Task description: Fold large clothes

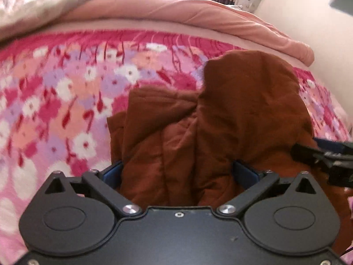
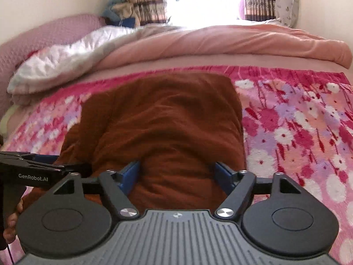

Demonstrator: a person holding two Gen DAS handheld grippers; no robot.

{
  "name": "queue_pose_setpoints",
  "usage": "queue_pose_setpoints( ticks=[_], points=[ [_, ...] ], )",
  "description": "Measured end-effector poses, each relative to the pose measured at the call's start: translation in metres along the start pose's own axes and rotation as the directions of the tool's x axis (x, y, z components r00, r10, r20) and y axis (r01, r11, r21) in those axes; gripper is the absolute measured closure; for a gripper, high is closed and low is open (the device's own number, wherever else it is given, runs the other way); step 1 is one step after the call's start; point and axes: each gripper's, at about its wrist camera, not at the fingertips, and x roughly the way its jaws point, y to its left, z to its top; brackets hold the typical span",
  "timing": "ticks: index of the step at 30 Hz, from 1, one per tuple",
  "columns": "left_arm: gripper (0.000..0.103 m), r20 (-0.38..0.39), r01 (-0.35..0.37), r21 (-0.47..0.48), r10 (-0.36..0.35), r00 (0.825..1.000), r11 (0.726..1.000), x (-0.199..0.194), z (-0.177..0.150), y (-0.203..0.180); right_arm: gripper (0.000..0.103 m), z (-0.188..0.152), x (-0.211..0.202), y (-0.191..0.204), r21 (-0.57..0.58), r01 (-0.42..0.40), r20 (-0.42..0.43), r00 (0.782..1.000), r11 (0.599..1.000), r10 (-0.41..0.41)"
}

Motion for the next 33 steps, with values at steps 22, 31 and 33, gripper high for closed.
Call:
queue_pose_setpoints(
  ticks=[22, 31, 33],
  points=[
    [0.0, 0.101, 0.064, -0.125, -0.051, 0.994, 0.99, -0.089, -0.036, -0.003, 0.0, -0.018, -0.073, 0.031, -0.11, 0.095, 0.202, 0.977, 0.989, -0.072],
    [0.0, 0.17, -0.074, 0.018, 0.07, 0.983, 0.997, -0.107, -0.096, -0.026, 0.0, -0.058, -0.089, 0.015, 0.047, 0.056, 0.077, 0.995, 0.997, -0.059],
    [0.0, 0.146, -0.092, 0.021, 0.089, 0.985, 0.995, -0.094, -0.105, -0.023, 0.0, -0.077, -0.081, 0.013, 0.047, 0.034, 0.031, 0.999, 0.998, -0.036]
  ],
)
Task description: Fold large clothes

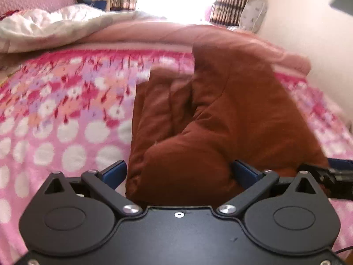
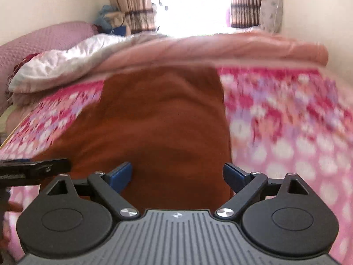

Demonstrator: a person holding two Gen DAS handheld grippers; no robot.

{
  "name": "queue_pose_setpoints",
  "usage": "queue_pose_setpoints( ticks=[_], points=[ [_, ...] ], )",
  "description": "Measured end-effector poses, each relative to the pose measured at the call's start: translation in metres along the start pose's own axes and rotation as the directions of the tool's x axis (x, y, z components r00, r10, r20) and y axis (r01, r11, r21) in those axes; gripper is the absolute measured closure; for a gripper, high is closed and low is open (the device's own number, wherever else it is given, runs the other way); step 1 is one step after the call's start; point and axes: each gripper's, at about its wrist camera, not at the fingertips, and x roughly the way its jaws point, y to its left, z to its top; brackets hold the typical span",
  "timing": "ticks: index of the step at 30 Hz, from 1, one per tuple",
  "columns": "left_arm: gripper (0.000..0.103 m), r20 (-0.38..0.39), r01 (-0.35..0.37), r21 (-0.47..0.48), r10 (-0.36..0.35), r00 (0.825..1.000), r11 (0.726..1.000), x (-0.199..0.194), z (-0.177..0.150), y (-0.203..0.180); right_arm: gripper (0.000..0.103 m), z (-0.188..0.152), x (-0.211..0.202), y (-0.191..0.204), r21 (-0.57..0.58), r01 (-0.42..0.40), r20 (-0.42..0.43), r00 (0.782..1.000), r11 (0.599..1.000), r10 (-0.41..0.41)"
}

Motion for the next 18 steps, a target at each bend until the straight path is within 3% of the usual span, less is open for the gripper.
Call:
queue_pose_setpoints(
  ticks=[3, 5, 8, 11, 18],
  points=[
    [0.0, 0.008, 0.016, 0.0, -0.016, 1.0, 1.0, 0.014, -0.016, 0.004, 0.0, -0.025, 0.017, -0.005, 0.029, -0.02, -0.035, 0.999, 0.999, 0.021],
    [0.0, 0.009, 0.041, -0.045, -0.041, 0.999, 0.998, 0.016, -0.021, 0.01, 0.0, -0.035, 0.021, -0.007, 0.023, -0.017, -0.013, 1.0, 1.0, 0.018],
    [0.0, 0.018, 0.062, -0.063, -0.061, 0.998, 0.996, 0.01, -0.018, 0.015, 0.0, -0.031, 0.015, 0.002, -0.027, 0.007, -0.015, 1.0, 1.0, -0.007],
    [0.0, 0.069, 0.083, -0.103, -0.076, 0.995, 0.991, -0.014, -0.013, 0.019, 0.0, -0.021, 0.005, -0.002, -0.001, -0.014, -0.002, 1.0, 1.0, 0.014],
    [0.0, 0.18, -0.037, 0.039, 0.029, 0.983, 0.999, -0.069, -0.011, -0.004, 0.0, -0.019, -0.042, 0.002, -0.034, -0.019, 0.109, 0.994, 0.999, 0.022]
  ],
)
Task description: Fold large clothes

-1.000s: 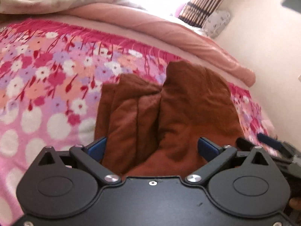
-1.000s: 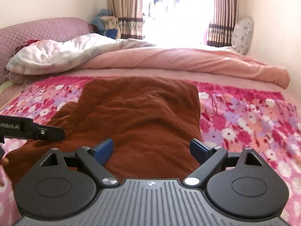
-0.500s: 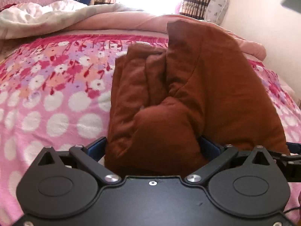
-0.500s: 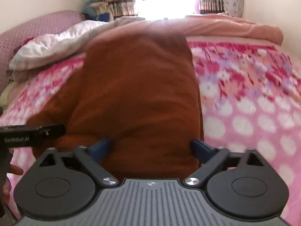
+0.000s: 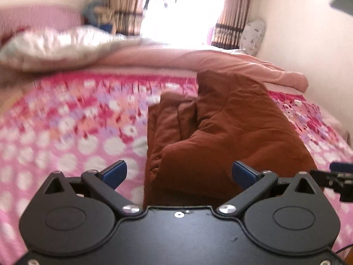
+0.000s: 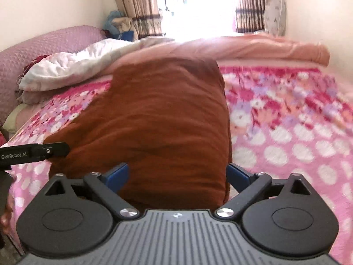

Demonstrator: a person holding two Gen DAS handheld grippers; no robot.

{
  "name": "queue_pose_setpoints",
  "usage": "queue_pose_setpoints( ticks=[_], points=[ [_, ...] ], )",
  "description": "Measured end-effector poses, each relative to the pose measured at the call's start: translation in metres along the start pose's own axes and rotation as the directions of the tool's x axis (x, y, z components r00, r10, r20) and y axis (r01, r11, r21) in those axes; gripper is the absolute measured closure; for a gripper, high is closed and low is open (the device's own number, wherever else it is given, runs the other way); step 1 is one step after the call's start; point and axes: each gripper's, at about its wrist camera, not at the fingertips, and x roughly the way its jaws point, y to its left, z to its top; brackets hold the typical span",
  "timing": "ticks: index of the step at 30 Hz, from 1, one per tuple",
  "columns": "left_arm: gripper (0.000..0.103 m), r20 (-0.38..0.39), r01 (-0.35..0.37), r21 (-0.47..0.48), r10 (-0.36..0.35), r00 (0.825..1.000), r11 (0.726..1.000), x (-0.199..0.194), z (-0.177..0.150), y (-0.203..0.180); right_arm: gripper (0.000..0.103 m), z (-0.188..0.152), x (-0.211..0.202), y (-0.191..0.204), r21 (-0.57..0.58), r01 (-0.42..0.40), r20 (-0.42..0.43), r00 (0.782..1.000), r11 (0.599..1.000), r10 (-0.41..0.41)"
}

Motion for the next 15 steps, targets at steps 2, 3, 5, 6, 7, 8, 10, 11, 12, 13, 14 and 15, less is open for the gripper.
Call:
queue_pose_setpoints(
  ticks=[2, 3, 5, 6, 7, 8, 10, 11, 12, 13, 14, 15],
  points=[
    [0.0, 0.048, 0.005, 0.065, -0.008, 0.999, 0.998, -0.018, -0.003, -0.008, 0.0, 0.001, -0.011, 0.005, -0.008, -0.004, 0.017, 1.0, 1.0, 0.004],
    [0.0, 0.073, -0.008, 0.092, 0.001, 0.997, 0.996, -0.028, -0.007, -0.013, 0.0, 0.001, -0.016, 0.008, -0.012, -0.003, 0.026, 1.0, 1.0, 0.003],
    [0.0, 0.12, -0.076, 0.141, 0.059, 0.991, 0.987, -0.047, -0.013, -0.02, 0.0, 0.0, -0.026, 0.015, -0.031, 0.008, 0.04, 0.999, 0.999, -0.007],
    [0.0, 0.146, -0.111, 0.161, 0.087, 0.985, 0.981, -0.056, -0.016, -0.025, 0.0, -0.002, -0.031, 0.018, -0.043, 0.015, 0.045, 0.999, 0.999, -0.013],
    [0.0, 0.171, -0.116, 0.175, 0.086, 0.982, 0.978, -0.066, -0.02, -0.027, 0.0, -0.004, -0.036, 0.022, -0.059, 0.02, 0.051, 0.999, 0.998, -0.017],
    [0.0, 0.186, -0.099, 0.176, 0.066, 0.98, 0.979, -0.075, -0.023, -0.026, 0.0, -0.006, -0.041, 0.025, -0.068, 0.023, 0.054, 0.998, 0.997, -0.019],
    [0.0, 0.196, -0.048, 0.141, 0.02, 0.98, 0.989, -0.091, -0.027, -0.023, 0.0, -0.011, -0.052, 0.03, -0.087, 0.02, 0.062, 0.998, 0.996, -0.015],
    [0.0, 0.194, -0.034, 0.119, 0.011, 0.981, 0.992, -0.099, -0.029, -0.021, 0.0, -0.013, -0.057, 0.032, -0.09, 0.022, 0.068, 0.998, 0.996, -0.016],
    [0.0, 0.193, -0.029, 0.099, 0.009, 0.981, 0.995, -0.107, -0.03, -0.019, 0.0, -0.015, -0.064, 0.034, -0.087, 0.026, 0.079, 0.997, 0.996, -0.019],
    [0.0, 0.198, -0.033, 0.08, 0.017, 0.98, 0.996, -0.116, -0.032, -0.017, 0.0, -0.017, -0.07, 0.035, -0.081, 0.026, 0.091, 0.996, 0.996, -0.019],
    [0.0, 0.204, -0.042, 0.066, 0.027, 0.979, 0.997, -0.125, -0.033, -0.015, 0.0, -0.018, -0.076, 0.036, -0.076, 0.024, 0.1, 0.995, 0.997, -0.016],
    [0.0, 0.209, -0.049, 0.058, 0.036, 0.977, 0.997, -0.136, -0.036, -0.016, 0.0, -0.02, -0.083, 0.036, -0.068, 0.021, 0.109, 0.994, 0.997, -0.013]
  ],
)
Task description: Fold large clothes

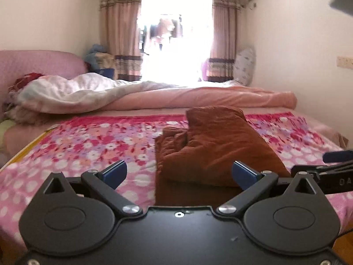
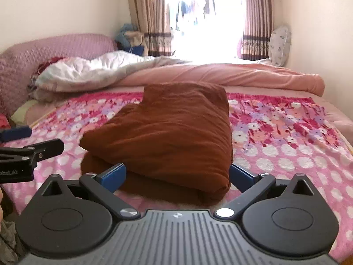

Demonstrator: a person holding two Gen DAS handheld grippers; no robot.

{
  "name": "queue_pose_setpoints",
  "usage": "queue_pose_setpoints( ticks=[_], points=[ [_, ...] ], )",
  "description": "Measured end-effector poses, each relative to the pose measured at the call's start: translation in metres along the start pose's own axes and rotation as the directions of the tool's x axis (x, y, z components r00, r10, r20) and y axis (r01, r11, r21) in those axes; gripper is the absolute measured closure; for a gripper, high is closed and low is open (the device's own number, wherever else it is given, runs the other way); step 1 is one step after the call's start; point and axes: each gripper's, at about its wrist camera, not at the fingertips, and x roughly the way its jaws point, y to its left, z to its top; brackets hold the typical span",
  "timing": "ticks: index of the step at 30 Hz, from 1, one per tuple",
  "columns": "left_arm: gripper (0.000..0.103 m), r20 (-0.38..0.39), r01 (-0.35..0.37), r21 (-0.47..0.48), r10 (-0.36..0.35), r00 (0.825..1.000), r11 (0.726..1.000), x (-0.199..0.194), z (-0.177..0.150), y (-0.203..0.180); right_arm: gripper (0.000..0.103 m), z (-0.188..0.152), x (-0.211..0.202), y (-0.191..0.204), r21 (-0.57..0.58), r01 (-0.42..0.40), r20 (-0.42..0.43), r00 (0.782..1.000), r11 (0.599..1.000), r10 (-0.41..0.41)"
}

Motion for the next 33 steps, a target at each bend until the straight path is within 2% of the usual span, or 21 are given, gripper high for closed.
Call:
queue_pose_setpoints(
  ticks=[8, 10, 15, 20, 23, 29, 33],
  points=[
    [0.0, 0.08, -0.021, -0.021, 0.023, 0.997, 1.0, -0.078, -0.001, 0.008, 0.0, -0.007, -0.07, 0.015, 0.027, 0.012, 0.105, 0.994, 1.0, -0.015],
    [0.0, 0.111, -0.012, -0.034, 0.015, 0.994, 0.999, -0.087, -0.002, 0.012, 0.0, -0.009, -0.088, 0.019, 0.022, 0.014, 0.146, 0.989, 1.0, -0.018],
    [0.0, 0.17, -0.008, -0.048, 0.016, 0.985, 0.999, -0.113, -0.015, 0.009, 0.0, -0.022, -0.126, 0.029, 0.002, 0.029, 0.269, 0.963, 1.0, -0.028],
    [0.0, 0.148, -0.032, -0.019, 0.035, 0.988, 0.999, -0.107, -0.03, -0.002, 0.0, -0.043, -0.139, 0.036, -0.025, 0.054, 0.369, 0.929, 0.998, -0.041],
    [0.0, 0.138, -0.034, -0.015, 0.035, 0.99, 0.999, -0.105, -0.041, -0.008, 0.0, -0.055, -0.136, 0.04, -0.041, 0.081, 0.385, 0.921, 0.996, -0.059],
    [0.0, 0.123, -0.051, -0.016, 0.052, 0.991, 0.999, -0.108, -0.052, -0.011, 0.0, -0.075, -0.128, 0.041, -0.01, 0.03, 0.328, 0.944, 0.999, -0.026],
    [0.0, 0.124, -0.034, -0.022, 0.036, 0.992, 0.999, -0.11, -0.053, -0.009, 0.0, -0.077, -0.129, 0.042, 0.006, 0.024, 0.319, 0.947, 1.0, -0.025]
  ],
)
